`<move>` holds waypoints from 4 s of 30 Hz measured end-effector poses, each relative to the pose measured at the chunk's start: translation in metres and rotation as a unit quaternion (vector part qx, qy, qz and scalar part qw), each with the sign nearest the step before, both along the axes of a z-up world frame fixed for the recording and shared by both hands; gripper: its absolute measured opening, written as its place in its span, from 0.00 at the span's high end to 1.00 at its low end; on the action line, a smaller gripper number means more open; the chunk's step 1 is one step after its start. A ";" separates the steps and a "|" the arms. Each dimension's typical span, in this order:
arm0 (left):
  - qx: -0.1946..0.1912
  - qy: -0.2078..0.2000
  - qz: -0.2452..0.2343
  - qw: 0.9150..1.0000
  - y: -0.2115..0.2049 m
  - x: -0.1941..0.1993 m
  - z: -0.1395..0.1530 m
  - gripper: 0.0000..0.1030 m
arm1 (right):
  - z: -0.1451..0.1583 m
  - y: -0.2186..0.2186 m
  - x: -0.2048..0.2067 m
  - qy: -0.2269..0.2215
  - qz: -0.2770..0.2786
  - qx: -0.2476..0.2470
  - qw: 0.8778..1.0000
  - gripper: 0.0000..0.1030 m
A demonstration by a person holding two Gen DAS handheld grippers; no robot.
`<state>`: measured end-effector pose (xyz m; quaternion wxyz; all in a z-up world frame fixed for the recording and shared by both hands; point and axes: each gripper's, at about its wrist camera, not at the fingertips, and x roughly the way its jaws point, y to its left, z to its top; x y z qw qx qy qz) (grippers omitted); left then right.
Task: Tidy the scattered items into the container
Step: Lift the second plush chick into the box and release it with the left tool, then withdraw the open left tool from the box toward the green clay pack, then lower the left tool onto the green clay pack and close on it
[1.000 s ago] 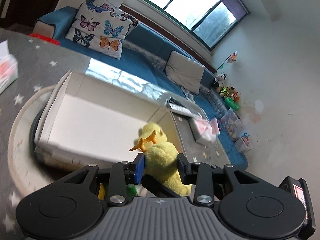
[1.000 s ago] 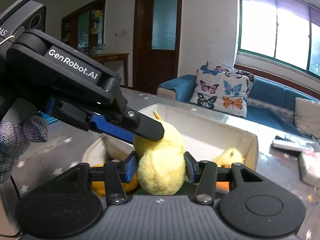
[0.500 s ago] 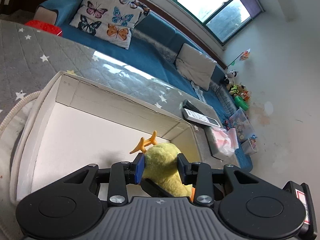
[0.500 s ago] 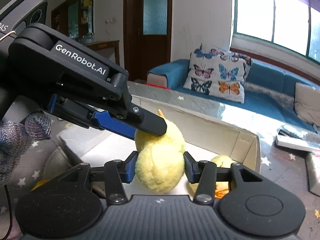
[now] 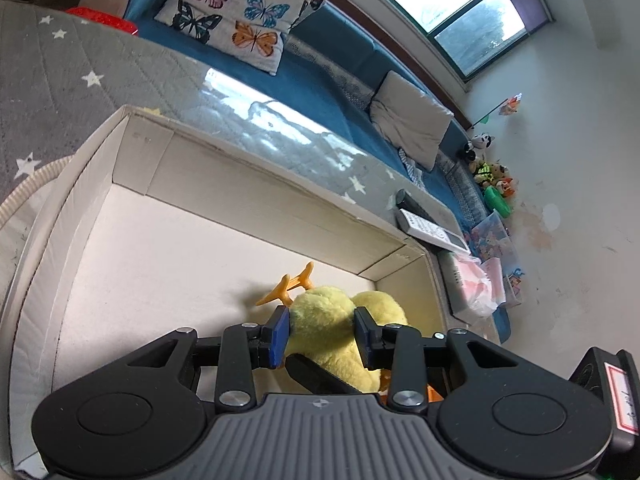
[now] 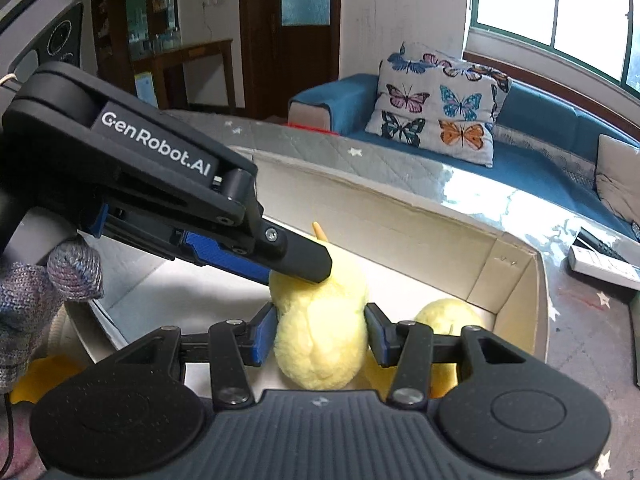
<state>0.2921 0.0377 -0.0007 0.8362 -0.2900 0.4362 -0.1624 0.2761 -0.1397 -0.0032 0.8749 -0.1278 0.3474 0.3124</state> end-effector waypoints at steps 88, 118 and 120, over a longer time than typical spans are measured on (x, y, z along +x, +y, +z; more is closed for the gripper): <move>-0.004 0.007 0.043 0.999 0.015 -0.181 -0.016 0.65 | -0.031 0.000 -0.144 0.000 0.128 0.021 0.991 0.34; -0.025 0.034 0.057 0.997 0.008 -0.175 -0.034 0.65 | -0.029 -0.010 -0.157 0.027 0.091 0.045 0.994 0.53; -0.023 0.033 0.056 0.998 0.007 -0.174 -0.033 0.65 | -0.029 -0.011 -0.158 0.030 0.086 0.051 0.995 0.53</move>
